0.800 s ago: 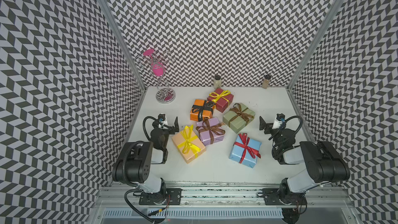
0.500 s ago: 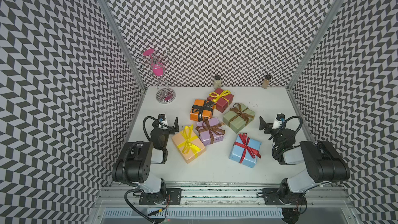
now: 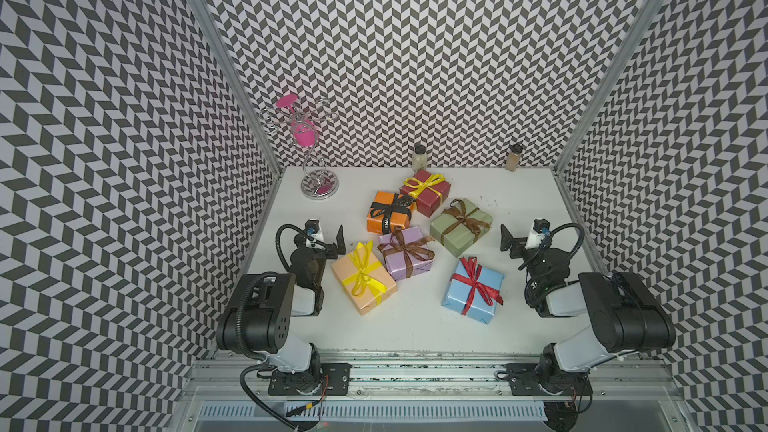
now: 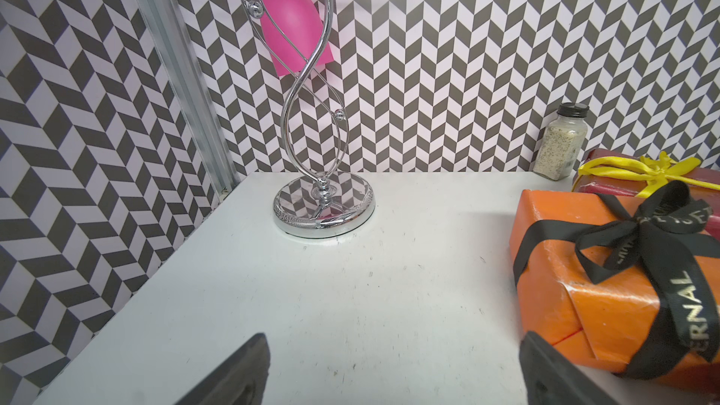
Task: Untie the ribbon bows on the gift boxes
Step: Untie the ribbon from the gift box.
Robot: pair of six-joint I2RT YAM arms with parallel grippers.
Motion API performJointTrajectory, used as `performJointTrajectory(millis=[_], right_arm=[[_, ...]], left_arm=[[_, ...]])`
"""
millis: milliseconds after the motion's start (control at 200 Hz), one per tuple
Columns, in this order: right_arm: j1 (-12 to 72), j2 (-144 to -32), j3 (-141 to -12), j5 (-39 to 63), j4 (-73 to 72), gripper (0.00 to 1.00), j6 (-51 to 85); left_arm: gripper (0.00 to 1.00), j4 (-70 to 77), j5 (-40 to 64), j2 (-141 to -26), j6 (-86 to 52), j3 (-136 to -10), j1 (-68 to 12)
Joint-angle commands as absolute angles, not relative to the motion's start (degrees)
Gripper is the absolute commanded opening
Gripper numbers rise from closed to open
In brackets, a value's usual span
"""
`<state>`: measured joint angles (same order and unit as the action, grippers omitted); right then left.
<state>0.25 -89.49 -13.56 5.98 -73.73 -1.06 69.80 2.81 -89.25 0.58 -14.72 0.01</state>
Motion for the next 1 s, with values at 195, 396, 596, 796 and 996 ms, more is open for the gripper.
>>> performJointTrajectory(millis=[195, 396, 596, 796, 996], right_arm=[[0.53, -89.03, -13.89, 6.37, -76.6, 0.99, -1.78], [-0.08, -80.18, -21.89, 9.94, -54.79, 0.99, -2.48], [-0.24, -72.14, -34.82, 16.41, -26.78, 0.99, -14.83], [0.06, -72.68, -51.1, 42.52, 6.93, 0.94, -23.29], [9.83, -73.56, -55.37, 44.39, 13.83, 0.84, -17.23]], left_arm=[[1.0, 71.77, 2.48, -88.8, 1.25, -14.86, -0.09], [1.0, 56.99, 7.28, -81.04, 3.08, -18.86, 0.52], [1.0, 32.86, 13.22, -72.23, 14.18, -30.7, 1.32], [1.0, 12.01, 30.49, -66.07, 20.8, -41.24, 1.24], [1.0, 12.66, 32.29, -62.3, 16.25, -38.32, -0.44]])
